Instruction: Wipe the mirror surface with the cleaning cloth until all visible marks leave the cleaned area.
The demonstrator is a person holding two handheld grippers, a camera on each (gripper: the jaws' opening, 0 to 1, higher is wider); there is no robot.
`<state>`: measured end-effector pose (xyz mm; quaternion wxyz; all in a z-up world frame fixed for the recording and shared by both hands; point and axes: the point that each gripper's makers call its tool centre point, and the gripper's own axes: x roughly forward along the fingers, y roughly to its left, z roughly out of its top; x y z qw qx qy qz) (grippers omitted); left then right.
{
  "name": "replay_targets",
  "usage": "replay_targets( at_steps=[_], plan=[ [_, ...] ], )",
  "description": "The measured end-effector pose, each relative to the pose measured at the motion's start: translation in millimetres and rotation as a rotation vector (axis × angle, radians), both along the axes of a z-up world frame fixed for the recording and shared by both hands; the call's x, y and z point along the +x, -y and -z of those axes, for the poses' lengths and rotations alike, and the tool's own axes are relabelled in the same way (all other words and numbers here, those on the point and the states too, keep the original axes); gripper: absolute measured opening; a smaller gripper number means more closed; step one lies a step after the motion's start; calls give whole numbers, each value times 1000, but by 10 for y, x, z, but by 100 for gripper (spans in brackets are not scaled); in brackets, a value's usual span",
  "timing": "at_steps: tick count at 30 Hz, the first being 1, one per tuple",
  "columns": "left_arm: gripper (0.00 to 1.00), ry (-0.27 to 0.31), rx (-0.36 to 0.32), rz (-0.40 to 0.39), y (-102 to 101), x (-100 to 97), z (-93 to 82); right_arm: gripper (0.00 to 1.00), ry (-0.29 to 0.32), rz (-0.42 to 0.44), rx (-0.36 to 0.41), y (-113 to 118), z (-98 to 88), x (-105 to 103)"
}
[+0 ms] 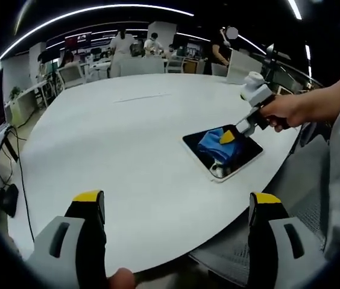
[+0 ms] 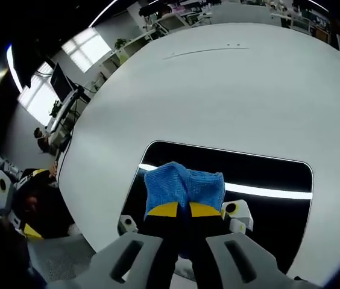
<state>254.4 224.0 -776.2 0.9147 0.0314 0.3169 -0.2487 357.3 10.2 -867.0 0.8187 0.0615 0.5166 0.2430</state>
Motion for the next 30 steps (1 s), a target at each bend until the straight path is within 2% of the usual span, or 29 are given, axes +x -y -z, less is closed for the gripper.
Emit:
replay_targets(
  at_steps=[13,24,30],
  plan=[
    [99,6,-14,-7,8,51,3,0,7,48,7,322,-1,-8],
    [99,11,-33,-9,26,77,-5,0,-11,112,24,560,-2,6],
    [99,7,-35,-13,0,82,11,0,3,120,23,677,-1,15]
  ],
)
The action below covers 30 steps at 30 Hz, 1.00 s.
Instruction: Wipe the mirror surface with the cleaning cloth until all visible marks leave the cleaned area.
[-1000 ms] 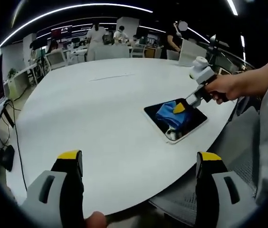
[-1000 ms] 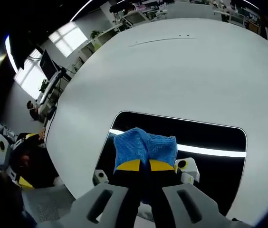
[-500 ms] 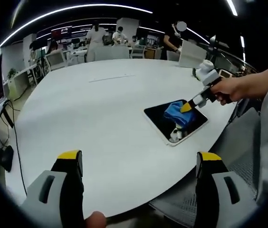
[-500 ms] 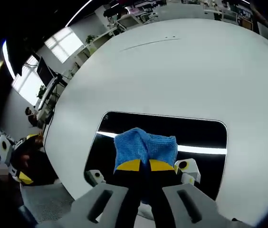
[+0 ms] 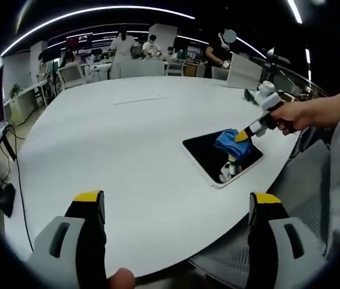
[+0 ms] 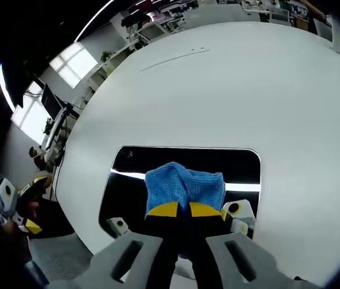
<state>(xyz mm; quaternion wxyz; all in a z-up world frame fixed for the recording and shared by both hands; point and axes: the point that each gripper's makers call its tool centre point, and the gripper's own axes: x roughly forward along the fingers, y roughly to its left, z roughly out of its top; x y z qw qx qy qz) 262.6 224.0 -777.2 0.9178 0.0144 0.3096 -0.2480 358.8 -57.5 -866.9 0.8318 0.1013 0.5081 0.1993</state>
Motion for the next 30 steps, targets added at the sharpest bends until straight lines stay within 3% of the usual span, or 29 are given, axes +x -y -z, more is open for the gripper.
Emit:
replay_targets(
  at_steps=[24,30],
  plan=[
    [99,16,-9,-38,-29,5,-16,0,11,88,-38,525,3,11],
    [99,12,-21,-50,-40,8,-13,0,12,89,-78,660,-2,12]
  ],
)
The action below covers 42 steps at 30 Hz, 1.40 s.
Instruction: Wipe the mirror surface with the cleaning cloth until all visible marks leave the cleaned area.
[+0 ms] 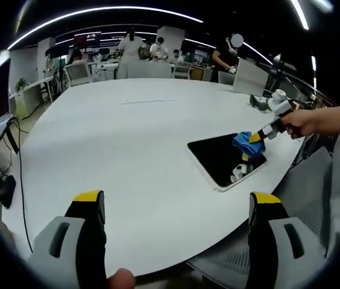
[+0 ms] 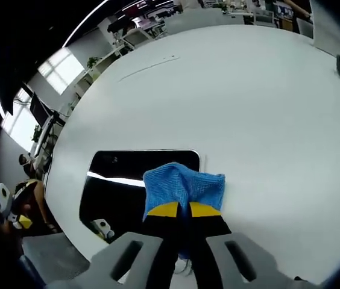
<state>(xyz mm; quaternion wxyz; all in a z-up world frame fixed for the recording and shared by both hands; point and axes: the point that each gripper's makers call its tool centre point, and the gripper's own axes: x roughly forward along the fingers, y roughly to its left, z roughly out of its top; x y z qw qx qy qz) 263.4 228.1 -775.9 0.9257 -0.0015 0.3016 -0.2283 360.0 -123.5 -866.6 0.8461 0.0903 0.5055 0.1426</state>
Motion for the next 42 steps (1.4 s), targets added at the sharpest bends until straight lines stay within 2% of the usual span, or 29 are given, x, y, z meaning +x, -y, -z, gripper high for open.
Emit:
replay_targets(
  at_steps=[1,8,13,17,42],
  plan=[
    [99,1,0,-3,-9,5,-1,0,-9,47,17,29,2,0],
    [99,-1,-4,-7,13,37,0,0,4,22,-4,18,18,1],
    [99,2,-14,-8,54,50,-10,0,41,-5,-37,18,22,-1],
    [98,0,-13,-7,55,36,-5,0,55,33,-10,35,18,-3],
    [98,-1,-13,7,102,28,-17,0,-16,81,6,32,14,-357]
  ],
)
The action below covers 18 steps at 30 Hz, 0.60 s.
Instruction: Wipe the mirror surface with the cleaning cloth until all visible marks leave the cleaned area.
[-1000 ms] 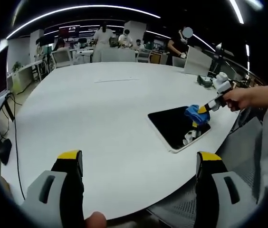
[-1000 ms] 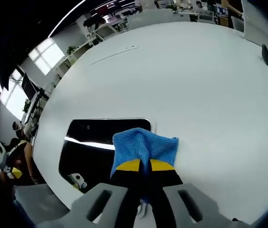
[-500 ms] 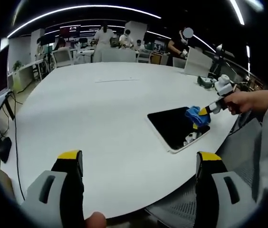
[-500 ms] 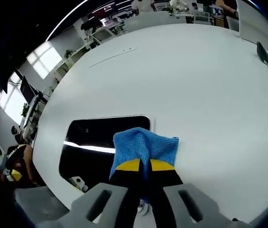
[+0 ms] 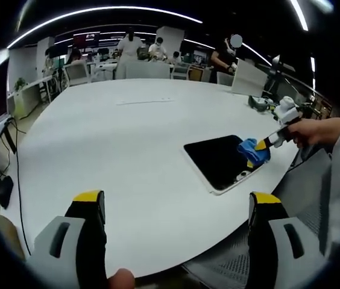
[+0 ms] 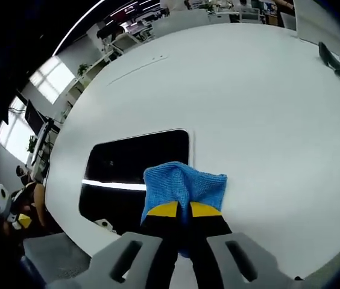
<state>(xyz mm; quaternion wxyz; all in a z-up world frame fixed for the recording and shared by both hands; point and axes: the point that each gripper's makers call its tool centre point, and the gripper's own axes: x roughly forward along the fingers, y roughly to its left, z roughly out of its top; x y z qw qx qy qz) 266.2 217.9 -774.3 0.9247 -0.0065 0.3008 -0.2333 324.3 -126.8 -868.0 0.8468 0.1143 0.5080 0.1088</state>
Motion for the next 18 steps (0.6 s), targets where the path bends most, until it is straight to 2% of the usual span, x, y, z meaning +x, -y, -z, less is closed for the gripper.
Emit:
replay_targets(
  at_steps=[18],
  plan=[
    [99,-4,-5,-13,8,25,17,0,-39,9,10,-57,-17,-119]
  ],
)
